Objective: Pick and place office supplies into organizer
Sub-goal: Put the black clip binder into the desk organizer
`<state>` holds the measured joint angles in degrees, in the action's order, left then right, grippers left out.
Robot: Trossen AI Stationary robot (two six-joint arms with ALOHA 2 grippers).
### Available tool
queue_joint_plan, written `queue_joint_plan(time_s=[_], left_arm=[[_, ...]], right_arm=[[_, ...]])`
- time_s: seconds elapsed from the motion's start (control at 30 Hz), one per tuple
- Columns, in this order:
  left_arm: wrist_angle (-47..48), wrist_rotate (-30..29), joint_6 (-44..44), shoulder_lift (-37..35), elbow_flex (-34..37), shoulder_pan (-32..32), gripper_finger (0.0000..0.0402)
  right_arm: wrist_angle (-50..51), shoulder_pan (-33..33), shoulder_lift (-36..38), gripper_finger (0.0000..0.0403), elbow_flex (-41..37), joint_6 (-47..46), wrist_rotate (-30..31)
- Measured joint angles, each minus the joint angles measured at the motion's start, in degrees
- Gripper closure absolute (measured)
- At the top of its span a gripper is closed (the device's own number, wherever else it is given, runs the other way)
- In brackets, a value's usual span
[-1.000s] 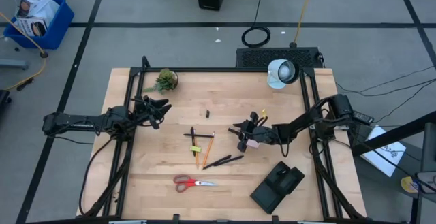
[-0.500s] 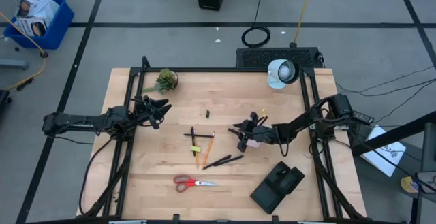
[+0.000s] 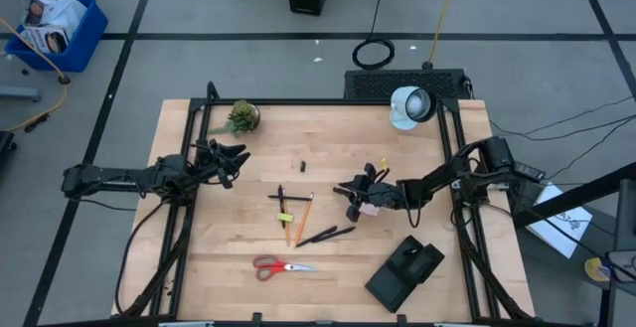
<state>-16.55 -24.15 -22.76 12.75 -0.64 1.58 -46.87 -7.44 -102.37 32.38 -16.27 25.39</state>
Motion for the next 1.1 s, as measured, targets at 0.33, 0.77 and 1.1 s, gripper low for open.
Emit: queue_joint_plan(time_s=[0.33, 0.77, 1.1], left_arm=[[0.01, -0.01, 0.02, 0.00, 0.00, 0.00, 0.0206], [0.00, -0.01, 0.02, 0.01, 0.00, 0.00, 0.0206], [0.01, -0.01, 0.02, 0.00, 0.00, 0.00, 0.0206]], right_arm=[[-0.09, 0.00, 0.00, 0.0397, 0.00, 0.00, -0.17], [0.00, 0.00, 0.86, 0.0400, -0.03, -0.02, -1.84], [10.25, -0.46, 12.00, 0.0397, 0.00, -2.02, -17.65]])
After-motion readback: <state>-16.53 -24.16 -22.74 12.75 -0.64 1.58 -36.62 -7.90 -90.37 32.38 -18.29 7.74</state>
